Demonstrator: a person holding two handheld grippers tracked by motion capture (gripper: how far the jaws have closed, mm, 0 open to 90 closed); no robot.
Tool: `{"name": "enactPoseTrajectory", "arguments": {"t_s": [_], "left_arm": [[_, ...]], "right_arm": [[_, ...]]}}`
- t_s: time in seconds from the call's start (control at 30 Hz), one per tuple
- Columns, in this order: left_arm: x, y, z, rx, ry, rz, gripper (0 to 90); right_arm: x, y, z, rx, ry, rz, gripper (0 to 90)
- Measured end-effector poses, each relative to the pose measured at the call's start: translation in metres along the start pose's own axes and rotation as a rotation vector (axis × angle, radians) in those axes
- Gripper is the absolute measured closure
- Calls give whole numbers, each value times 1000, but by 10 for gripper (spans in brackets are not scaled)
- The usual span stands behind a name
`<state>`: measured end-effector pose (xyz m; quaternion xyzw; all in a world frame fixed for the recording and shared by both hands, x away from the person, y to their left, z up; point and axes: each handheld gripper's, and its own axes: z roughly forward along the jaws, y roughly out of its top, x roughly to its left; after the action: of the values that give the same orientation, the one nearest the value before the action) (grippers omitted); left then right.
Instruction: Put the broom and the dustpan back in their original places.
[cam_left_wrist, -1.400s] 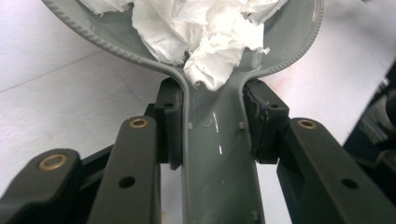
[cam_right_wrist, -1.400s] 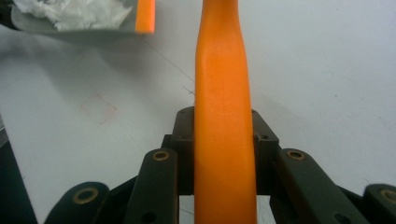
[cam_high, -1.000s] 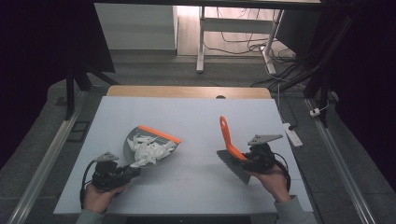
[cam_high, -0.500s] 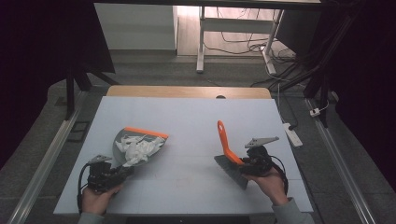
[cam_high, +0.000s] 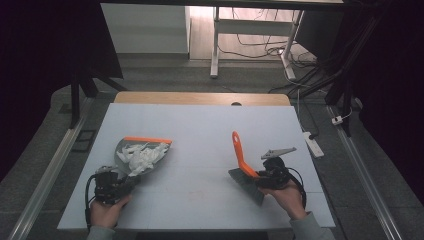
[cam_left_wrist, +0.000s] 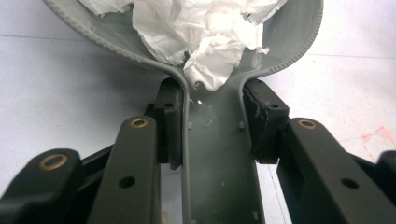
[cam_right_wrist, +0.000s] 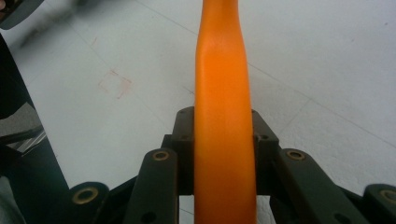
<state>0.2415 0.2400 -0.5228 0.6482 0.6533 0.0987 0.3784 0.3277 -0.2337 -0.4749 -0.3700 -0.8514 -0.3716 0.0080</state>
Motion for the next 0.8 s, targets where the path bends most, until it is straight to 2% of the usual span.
{"name": "enactPoseTrajectory", "arguments": {"t_s": [0.13,0.33,0.5,0.57,0.8], "left_arm": [[0,0,4,7,9,-4,615],[-1,0,11,31,27,-1,615],[-1,0,15,42,31,-2,614],[-1,0,16,45,32,-1,614],[-2,0,18,58,39,8,612]], "right_arm": [[-2,-1,2,11,0,7,702],[-11,-3,6,22,1,42,703],[-26,-6,7,19,-7,105,698],[-30,-7,7,22,-20,113,690],[-41,-10,11,44,-67,118,590]]}}
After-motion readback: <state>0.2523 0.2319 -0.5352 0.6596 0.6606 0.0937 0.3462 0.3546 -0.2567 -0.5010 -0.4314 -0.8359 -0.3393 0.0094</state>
